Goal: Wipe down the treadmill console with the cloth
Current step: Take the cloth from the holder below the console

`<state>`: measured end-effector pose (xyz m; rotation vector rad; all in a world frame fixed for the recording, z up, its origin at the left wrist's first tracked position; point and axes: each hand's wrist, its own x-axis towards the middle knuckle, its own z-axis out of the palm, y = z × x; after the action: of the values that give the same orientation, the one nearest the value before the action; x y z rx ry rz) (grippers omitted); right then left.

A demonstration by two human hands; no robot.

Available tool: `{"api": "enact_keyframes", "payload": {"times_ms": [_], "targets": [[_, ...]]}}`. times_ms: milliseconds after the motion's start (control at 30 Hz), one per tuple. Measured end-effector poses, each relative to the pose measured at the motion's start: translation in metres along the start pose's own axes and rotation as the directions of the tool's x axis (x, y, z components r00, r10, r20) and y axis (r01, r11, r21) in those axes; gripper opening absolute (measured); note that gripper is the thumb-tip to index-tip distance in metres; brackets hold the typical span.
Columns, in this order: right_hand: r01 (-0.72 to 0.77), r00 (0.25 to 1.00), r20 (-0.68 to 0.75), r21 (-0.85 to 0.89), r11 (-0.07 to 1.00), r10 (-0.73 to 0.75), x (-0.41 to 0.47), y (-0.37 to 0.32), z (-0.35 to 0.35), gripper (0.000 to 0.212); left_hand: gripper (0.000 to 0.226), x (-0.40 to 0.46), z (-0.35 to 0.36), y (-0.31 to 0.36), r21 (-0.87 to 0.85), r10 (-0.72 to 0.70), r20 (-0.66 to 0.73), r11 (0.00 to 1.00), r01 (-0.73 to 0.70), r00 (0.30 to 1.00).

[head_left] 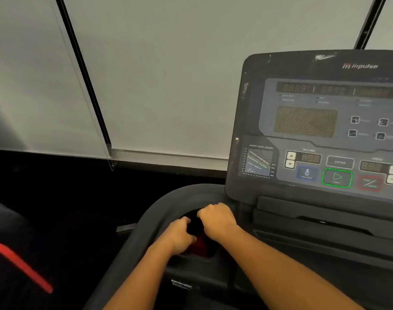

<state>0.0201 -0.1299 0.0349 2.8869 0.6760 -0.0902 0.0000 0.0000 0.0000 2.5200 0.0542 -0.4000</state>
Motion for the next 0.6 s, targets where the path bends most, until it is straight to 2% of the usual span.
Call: {"api": "enact_keyframes", "payload": {"times_ms": [67,167,333,467,600], "targets": [[-0.003,1.000,-0.006,-0.015,1.000,0.003,0.007,-0.002,0.003,0.010,0.061,0.005,0.002,0.002,0.035,0.001,-0.005,0.999,0.000,1.000],[-0.013,1.000,-0.007,-0.045,0.999,0.013,0.012,-0.006,0.012,0.031,0.042,0.012,0.008,0.002,0.121,-0.013,0.024,0.993,0.010,1.000],[0.004,0.999,-0.035,-0.023,1.000,-0.005,0.018,-0.007,0.022,0.031,0.031,0.019,0.016,0.003,0.210,-0.018,0.022,0.978,0.013,1.000],[-0.036,0.999,-0.027,0.099,0.994,0.039,0.016,-0.005,0.014,0.011,0.015,0.020,0.022,0.007,0.159,-0.018,-0.052,0.987,0.026,0.998],[-0.119,0.993,0.033,0.266,0.957,0.114,0.005,0.002,-0.009,0.005,0.004,0.016,0.020,0.015,0.049,-0.020,-0.175,0.998,0.029,0.984]]}}
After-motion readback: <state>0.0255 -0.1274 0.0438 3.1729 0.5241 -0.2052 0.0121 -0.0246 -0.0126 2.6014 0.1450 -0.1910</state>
